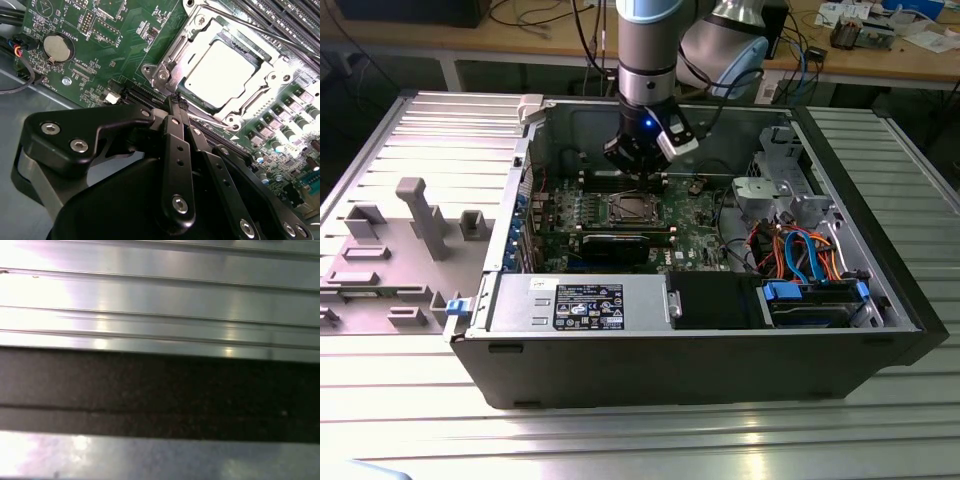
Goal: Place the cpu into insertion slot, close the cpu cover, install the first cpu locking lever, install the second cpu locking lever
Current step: 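Install the first cpu locking lever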
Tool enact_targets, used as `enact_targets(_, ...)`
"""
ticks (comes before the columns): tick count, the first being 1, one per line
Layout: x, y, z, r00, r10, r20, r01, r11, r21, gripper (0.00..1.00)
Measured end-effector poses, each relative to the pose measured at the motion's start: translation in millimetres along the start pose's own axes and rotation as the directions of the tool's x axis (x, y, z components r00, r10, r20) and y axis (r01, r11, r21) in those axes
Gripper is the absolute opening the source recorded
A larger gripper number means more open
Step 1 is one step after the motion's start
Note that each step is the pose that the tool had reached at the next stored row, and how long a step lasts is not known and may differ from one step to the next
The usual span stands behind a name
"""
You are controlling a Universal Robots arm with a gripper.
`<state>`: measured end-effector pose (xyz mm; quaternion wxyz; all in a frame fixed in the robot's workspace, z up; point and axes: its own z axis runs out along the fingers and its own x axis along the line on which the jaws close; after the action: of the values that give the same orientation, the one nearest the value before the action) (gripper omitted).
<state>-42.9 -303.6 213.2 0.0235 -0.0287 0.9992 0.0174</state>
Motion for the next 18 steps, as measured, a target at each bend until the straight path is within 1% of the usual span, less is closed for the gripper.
enact_targets(5,-0.4,-0.1,2.0,1.0,0.0,0.0001,0.0,1.0,-0.0023,0.11)
enact_targets(11,-0.5,-0.1,2.4,1.0,0.0,0.0001,0.0,1.0,-0.0027,0.11)
enact_targets(14,-0.5,0.1,2.9,1.0,0.0,0.0004,0.0,1.0,-0.006,0.11)
enact_targets(18,-0.6,0.1,3.6,1.0,0.0,0.0004,0.0,1.0,-0.0066,0.11)
